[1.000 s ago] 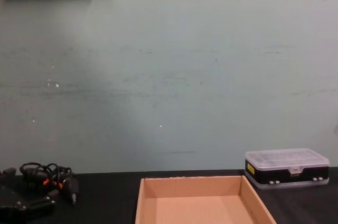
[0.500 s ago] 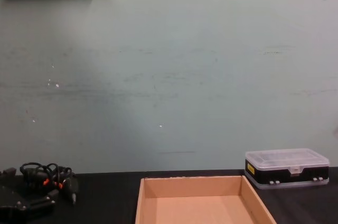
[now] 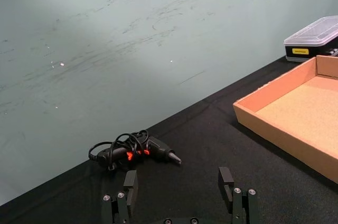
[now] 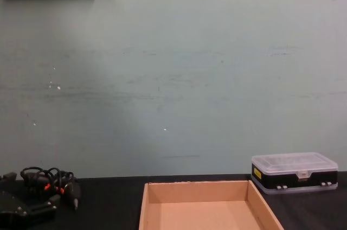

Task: Use one hand to pick up the angle iron from the table and place it into the box.

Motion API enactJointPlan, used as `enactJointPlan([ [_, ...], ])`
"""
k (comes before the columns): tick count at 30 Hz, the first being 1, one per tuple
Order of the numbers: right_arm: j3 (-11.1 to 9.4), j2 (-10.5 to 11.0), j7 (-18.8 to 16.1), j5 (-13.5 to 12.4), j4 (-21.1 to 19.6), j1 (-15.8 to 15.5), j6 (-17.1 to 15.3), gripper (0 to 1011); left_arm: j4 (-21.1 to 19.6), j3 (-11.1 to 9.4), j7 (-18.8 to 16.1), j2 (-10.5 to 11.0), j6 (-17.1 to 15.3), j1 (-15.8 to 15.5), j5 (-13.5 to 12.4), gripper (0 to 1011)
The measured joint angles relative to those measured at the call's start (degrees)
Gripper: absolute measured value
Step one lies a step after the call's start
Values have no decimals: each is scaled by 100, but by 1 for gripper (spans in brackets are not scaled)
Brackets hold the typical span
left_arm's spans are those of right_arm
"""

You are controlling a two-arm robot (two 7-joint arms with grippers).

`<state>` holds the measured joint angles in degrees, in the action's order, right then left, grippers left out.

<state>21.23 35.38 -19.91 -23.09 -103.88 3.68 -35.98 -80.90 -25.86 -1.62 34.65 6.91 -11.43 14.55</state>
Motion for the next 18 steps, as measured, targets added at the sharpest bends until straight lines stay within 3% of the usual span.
enactJointPlan([
  [10,-337,-59,119,-216,-349,-16,198,132,0,0,0,0,0,0,0,1000],
  [15,-336,-142,260,-124,-423,126,355,132,0,0,0,0,0,0,0,1000],
  [18,-230,-243,353,59,-385,318,444,132,0,0,0,0,0,0,0,1000],
])
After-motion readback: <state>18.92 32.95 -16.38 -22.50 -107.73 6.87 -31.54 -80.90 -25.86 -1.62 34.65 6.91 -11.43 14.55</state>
